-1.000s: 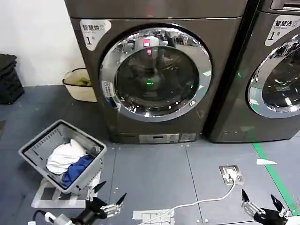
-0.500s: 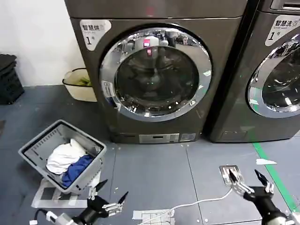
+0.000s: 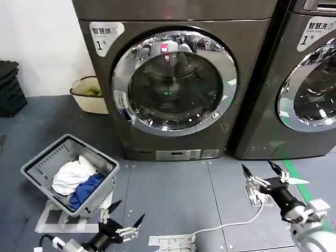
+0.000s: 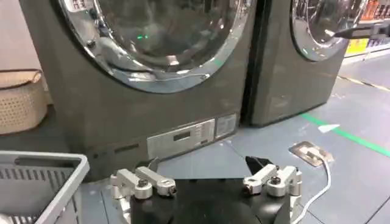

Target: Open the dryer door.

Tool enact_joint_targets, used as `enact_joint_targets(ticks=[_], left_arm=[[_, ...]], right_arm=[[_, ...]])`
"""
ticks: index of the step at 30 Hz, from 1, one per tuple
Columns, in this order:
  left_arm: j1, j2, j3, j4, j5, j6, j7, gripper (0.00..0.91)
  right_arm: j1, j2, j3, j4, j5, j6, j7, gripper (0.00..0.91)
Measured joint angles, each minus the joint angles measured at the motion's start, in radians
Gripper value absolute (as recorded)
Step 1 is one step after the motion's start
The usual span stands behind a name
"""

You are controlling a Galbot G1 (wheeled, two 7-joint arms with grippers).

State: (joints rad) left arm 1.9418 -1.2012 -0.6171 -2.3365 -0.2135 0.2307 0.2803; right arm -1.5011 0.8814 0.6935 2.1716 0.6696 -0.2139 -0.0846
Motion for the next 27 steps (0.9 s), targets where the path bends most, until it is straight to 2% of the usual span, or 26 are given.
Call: enact_joint_targets(ticks=[12,27], left_arm=[[0.014,-0.011,-0.006,-0.017,0.010,-0.003,0.000,0.907],[0.032,-0.026,-0.037,-0.024,0.010,0.000,0.000,0.907]], right_arm=[[0.291,-0.102,-0.230,-0.101,0.036,-0.002,-0.008,0.907],[0.660,-0.083,-0.526,-0.264,0.075,0.046,-0.063,0.907]])
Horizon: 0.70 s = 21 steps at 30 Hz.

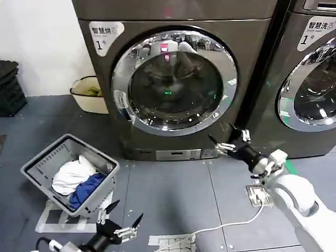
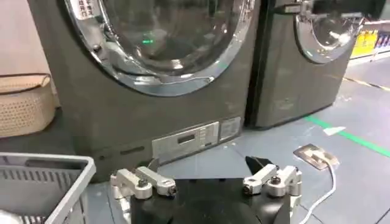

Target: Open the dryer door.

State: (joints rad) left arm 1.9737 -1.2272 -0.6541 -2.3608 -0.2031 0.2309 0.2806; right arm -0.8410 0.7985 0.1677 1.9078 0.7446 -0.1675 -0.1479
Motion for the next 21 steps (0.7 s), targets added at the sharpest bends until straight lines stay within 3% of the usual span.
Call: enact_joint_targets(ticks=[21], left_arm=[[0.015,-0.011,-0.030,-0.016,-0.001,-0.001,0.000,0.907]], right_arm=[[0.363,0.115,-0.312,-0.251,0.044,0.029,-0.072,0.907]])
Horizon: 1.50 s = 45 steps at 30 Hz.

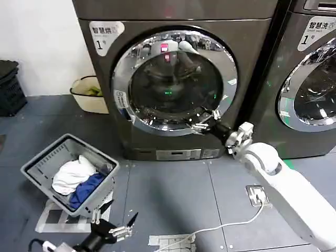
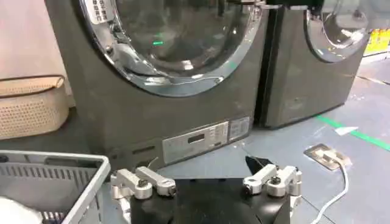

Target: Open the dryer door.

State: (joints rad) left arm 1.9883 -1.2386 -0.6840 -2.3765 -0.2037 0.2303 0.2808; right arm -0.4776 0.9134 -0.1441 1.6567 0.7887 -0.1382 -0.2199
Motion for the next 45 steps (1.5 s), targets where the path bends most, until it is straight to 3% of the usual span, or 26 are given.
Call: enact_joint_targets(ticks=[45], left_arm=[[-0.015,0.005,-0.009,0.011,-0.011,0.010,0.004,0.907]], right_arm=[[0.257,0.234,-0.222,-0.251,0.013,0.016,-0.071,0.907]])
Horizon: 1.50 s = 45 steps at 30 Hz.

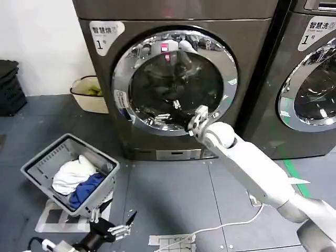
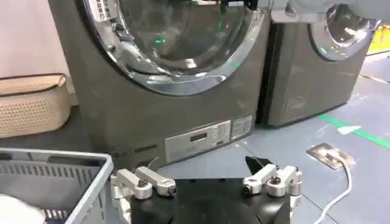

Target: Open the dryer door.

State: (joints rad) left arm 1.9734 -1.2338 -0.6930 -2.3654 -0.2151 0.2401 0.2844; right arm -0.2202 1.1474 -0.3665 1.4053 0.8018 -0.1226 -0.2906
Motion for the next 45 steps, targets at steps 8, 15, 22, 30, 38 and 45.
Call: enact_joint_targets(ticks=[8,15,22,30,38,45], left_arm=[[-0.002,0.001,-0.001,0.000,-0.002,0.000,0.000,0.907],[-0.002,0.001,-0.003,0.000,-0.003,0.000,0.001,0.907],[-0.003,0.001,-0.005,0.000,-0.005,0.000,0.001,0.907],[-0.004,0.001,-0.005,-0.001,-0.006,0.000,0.001,0.907],[-0.005,0.003,-0.004,-0.002,-0.009,0.000,0.001,0.907],[-0.008,0.003,-0.002,-0.002,-0.009,0.001,0.001,0.907]], right_arm=[[0.032,0.039,-0.022,-0.042,0.001,0.000,-0.007,0.907],[0.054,0.082,-0.034,-0.083,-0.002,0.000,-0.016,0.907],[0.066,0.121,-0.047,-0.113,-0.004,0.000,-0.017,0.907],[0.079,0.156,-0.057,-0.145,-0.007,0.000,-0.019,0.907],[0.093,0.183,-0.067,-0.177,-0.014,0.002,-0.022,0.907],[0.107,0.197,-0.075,-0.207,-0.026,0.003,-0.035,0.907]])
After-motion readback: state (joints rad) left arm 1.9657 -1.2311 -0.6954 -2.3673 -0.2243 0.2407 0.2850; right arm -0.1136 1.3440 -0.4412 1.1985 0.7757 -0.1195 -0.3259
